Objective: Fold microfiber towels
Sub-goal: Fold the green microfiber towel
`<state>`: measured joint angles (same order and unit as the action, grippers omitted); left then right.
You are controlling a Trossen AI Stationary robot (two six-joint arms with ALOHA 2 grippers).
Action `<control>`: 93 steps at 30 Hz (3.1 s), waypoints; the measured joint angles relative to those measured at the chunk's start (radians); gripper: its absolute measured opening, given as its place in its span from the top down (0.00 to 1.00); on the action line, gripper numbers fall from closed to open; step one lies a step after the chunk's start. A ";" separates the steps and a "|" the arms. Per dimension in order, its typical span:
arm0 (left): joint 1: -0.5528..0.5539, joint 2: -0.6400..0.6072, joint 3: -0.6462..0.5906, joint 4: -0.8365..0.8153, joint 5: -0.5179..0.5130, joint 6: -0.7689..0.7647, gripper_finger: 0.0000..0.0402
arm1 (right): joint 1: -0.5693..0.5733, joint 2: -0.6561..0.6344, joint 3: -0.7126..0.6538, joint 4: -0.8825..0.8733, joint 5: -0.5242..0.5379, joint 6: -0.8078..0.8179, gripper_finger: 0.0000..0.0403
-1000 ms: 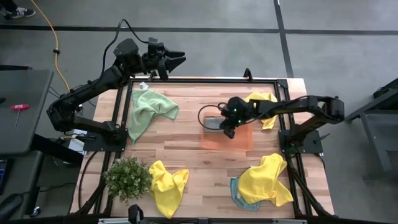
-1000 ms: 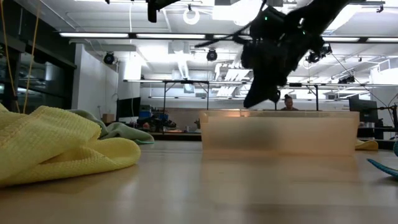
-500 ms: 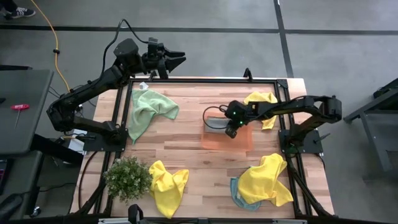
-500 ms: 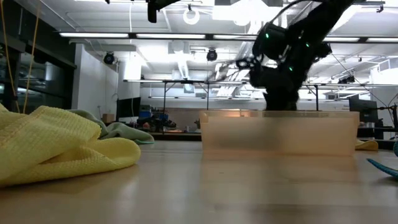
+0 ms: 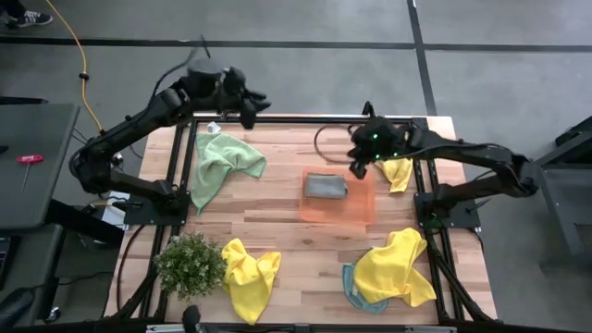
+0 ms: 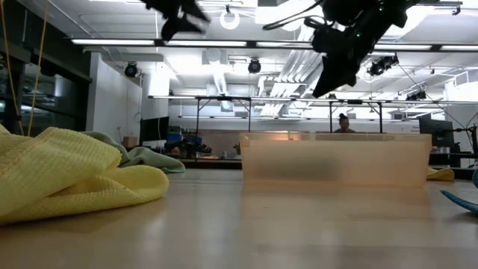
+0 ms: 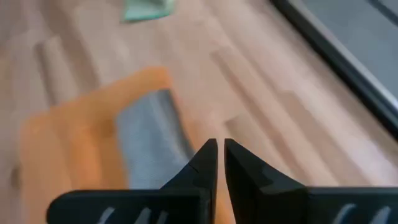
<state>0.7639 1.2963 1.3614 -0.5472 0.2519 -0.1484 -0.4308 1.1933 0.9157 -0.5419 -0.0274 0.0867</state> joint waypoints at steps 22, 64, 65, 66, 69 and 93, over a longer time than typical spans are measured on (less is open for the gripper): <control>-0.403 0.065 -0.368 -0.903 -0.147 -0.534 0.59 | -0.106 -0.022 -0.003 0.121 -0.006 0.010 0.95; -0.551 0.303 -0.639 -0.664 -0.227 -0.752 0.63 | -0.106 -0.021 -0.003 0.189 -0.006 0.005 0.95; -0.551 0.303 -0.658 -0.649 -0.205 -0.762 0.64 | -0.106 -0.021 -0.003 0.191 -0.006 0.002 0.95; -0.551 0.303 -0.676 -0.638 -0.194 -0.778 0.65 | -0.106 -0.021 -0.003 0.191 -0.006 0.002 0.95; -0.551 0.303 -0.698 -0.603 -0.189 -0.808 0.67 | -0.106 -0.021 -0.003 0.192 -0.006 0.000 0.95; -0.412 0.199 -0.283 -0.680 -0.114 -0.483 0.99 | -0.106 -0.021 -0.003 0.197 -0.006 0.010 0.95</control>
<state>0.3517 1.4953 1.0784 -1.2276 0.1384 -0.6315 -0.5373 1.1725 0.9127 -0.3450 -0.0330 0.0963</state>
